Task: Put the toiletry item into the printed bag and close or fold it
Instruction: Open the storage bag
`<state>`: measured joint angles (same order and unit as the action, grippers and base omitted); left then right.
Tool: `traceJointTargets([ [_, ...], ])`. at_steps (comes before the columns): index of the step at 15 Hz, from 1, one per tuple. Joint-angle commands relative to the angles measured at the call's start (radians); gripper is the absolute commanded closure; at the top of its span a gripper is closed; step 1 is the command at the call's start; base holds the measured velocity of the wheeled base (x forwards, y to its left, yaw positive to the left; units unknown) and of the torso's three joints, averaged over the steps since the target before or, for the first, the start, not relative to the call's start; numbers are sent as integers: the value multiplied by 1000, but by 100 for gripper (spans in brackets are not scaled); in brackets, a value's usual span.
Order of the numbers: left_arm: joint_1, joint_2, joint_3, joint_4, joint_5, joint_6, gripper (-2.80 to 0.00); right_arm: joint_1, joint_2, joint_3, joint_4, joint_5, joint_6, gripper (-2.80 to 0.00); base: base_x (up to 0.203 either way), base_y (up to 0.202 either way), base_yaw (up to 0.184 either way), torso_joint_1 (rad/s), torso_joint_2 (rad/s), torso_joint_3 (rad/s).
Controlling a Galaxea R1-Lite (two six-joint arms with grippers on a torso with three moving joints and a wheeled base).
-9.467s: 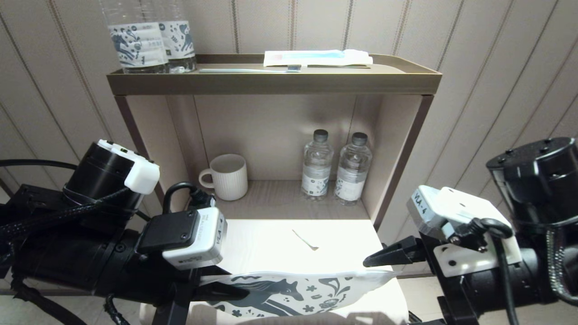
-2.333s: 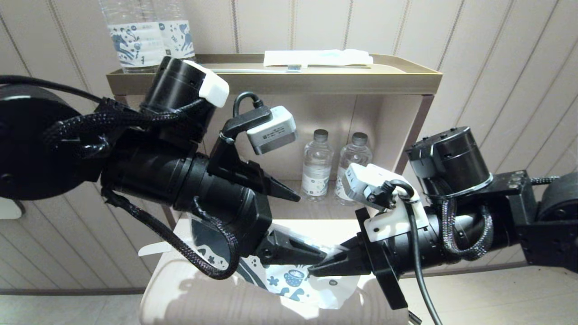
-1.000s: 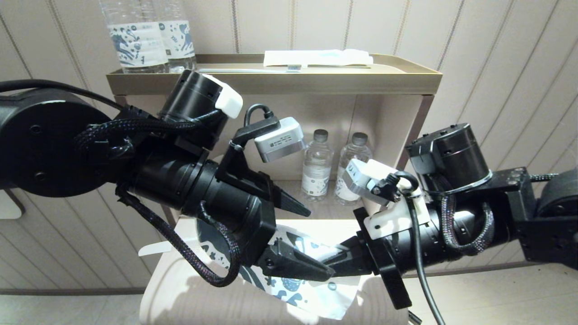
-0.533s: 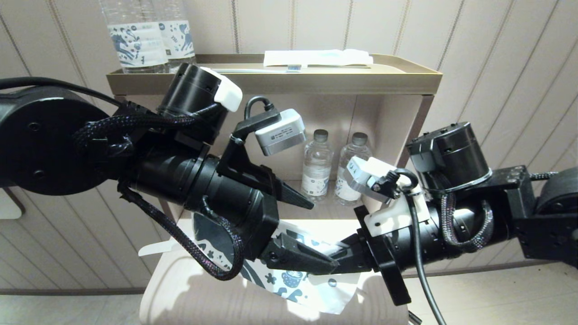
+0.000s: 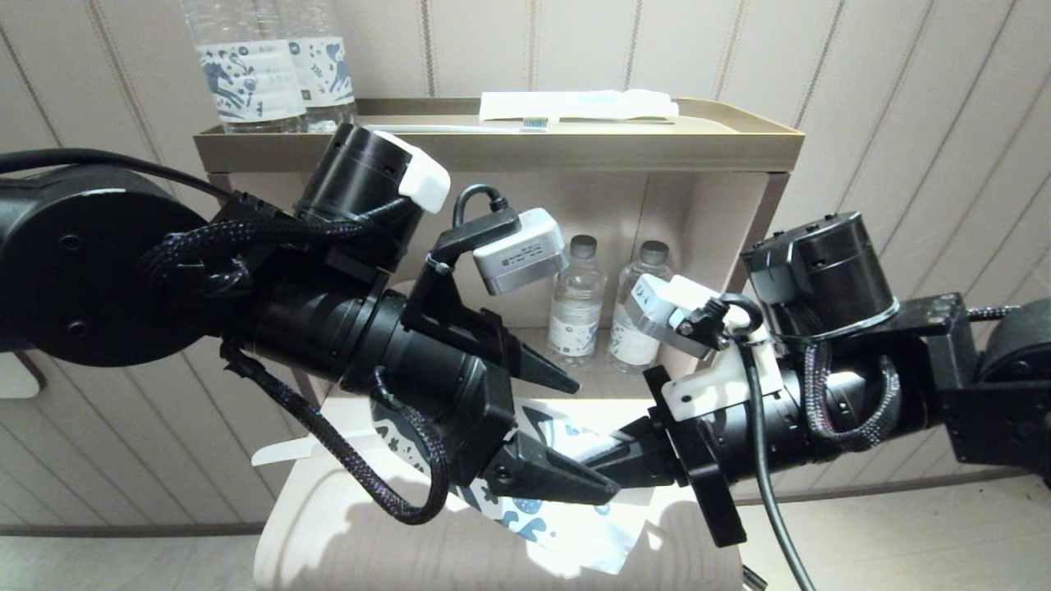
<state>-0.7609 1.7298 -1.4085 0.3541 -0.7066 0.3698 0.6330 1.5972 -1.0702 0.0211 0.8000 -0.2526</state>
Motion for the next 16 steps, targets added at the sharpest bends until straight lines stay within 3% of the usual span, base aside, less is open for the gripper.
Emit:
traceJointTargets([
  [1, -3, 2, 3, -15, -1, -7, 0, -1, 1, 1, 0, 5, -1, 0, 0, 0, 0, 0, 0, 0],
  [16, -3, -6, 20, -15, -2, 3, 0, -30, -27, 26, -1, 2, -13, 0, 0, 0, 0, 0, 0, 0],
])
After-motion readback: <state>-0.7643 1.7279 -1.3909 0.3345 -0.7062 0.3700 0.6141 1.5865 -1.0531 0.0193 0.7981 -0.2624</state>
